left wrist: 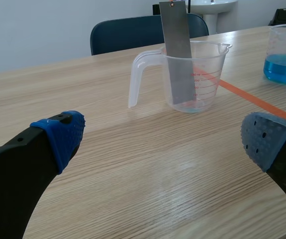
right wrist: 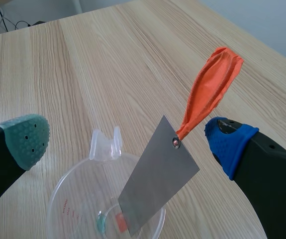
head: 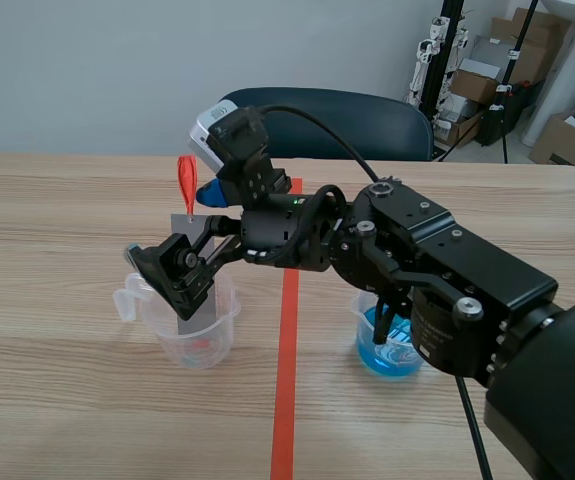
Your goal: Do the redox reaction experiment. return to the home posture
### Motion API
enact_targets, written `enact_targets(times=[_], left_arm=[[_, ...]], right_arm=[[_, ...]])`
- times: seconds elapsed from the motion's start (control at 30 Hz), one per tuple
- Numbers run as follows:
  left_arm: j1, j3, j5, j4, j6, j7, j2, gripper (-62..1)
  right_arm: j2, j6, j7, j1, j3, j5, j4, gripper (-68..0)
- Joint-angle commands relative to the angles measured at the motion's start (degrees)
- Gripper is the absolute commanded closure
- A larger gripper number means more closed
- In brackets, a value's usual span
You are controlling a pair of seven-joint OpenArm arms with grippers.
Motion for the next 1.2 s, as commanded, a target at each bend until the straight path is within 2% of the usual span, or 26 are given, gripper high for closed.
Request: enact_targets(times=[0.0, 0.57, 0.73, 0.97, 1.1, 1.17], left_arm=[[-0.04, 0.0, -0.33, 0.42, 0.07, -2.54, -0.04, -62.3], [-0.04, 0.0, -0.33, 0.42, 0.07, -2.54, -0.04, -62.3], [-0.04, 0.0, -0.33, 0.42, 0.07, -2.54, -0.02, -62.3], [-0.04, 0.0, -0.35, 0.46, -0.15, -2.62, -0.07, -62.3], [0.9, 0.0, -0.61, 2.82, -0.63, -2.62, -1.29, -62.3], [2.45, -0.11, -1.79, 5.66, -3.19, -2.62, -2.82, -62.3]], right_arm=[[-0.17, -0.17, 0.87, 0.63, -0.04, 0.48, 0.44, -67.9], [-0.07, -0.2, 0.92, 0.63, -0.04, 0.48, 0.44, -67.9], [0.74, -0.2, 4.33, 0.66, -0.02, 0.7, 0.9, -67.9], [6.82, -0.33, 7.54, 0.44, -0.02, 2.49, 8.37, -67.9], [11.67, -4.33, 7.5, -1.4, 0.81, 4.68, 14.95, -67.9], [14.16, -6.64, 7.43, -2.71, 1.7, 5.07, 18.16, -67.9]])
